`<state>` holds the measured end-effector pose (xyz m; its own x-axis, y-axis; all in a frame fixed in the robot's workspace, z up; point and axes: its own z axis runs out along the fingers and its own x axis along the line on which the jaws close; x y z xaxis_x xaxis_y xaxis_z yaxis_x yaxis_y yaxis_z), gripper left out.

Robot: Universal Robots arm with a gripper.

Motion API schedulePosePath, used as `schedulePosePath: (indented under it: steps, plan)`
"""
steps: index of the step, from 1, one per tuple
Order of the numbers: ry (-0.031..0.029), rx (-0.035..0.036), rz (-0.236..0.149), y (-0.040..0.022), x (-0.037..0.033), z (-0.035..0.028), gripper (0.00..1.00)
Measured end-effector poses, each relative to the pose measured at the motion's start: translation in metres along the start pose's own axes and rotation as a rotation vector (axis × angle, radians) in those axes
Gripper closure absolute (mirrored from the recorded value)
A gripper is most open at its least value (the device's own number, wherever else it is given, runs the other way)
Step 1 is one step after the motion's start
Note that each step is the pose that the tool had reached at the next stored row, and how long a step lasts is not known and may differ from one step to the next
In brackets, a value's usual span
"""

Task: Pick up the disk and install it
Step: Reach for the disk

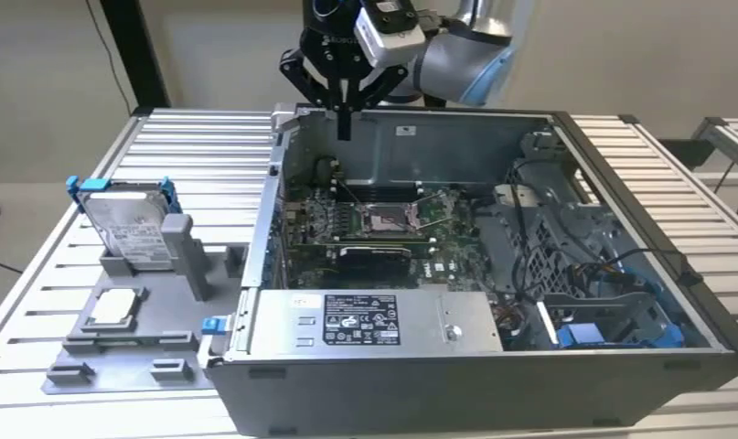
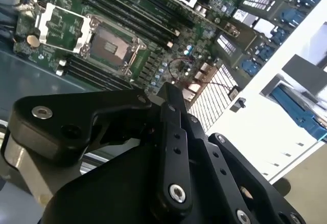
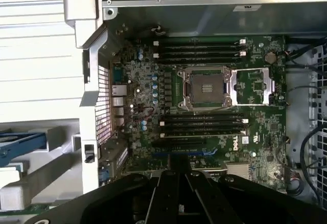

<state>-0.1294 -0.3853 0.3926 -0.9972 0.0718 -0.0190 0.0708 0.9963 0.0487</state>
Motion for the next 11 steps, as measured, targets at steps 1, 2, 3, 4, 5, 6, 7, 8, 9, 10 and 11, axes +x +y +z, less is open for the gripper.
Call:
schedulePosePath:
  steps: [1,2,3,4,5,6,7,8,9,10,11]
  plan:
    - [-0.0001,-0.0001,0.000,0.0008,0.0038,0.0000,1.00]
    - [0.0000,0.0000,0.000,0.0016,0.0082,-0.0001,1.00]
    - [0.0000,0.0000,0.000,0.0017,0.0127,-0.0002,1.00]
    - [0.0000,0.0000,0.000,0.0014,0.0173,-0.0003,1.00]
    - [0.0000,0.0000,0.000,0.0010,0.0218,-0.0003,1.00]
    - [0.0000,-0.0001,0.000,0.0008,0.0253,-0.0003,1.00]
    - [-0.0001,-0.0001,0.000,0.0006,0.0285,-0.0003,1.00]
    - [0.0000,0.0000,0.000,0.0003,0.0314,-0.0004,1.00]
    - [0.0000,-0.0001,0.000,0.0001,0.0346,-0.0005,1.00]
    - [0.0000,0.0000,0.000,-0.0001,0.0384,-0.0006,1.00]
    - [0.0000,0.0000,0.000,-0.0004,0.0417,-0.0007,1.00]
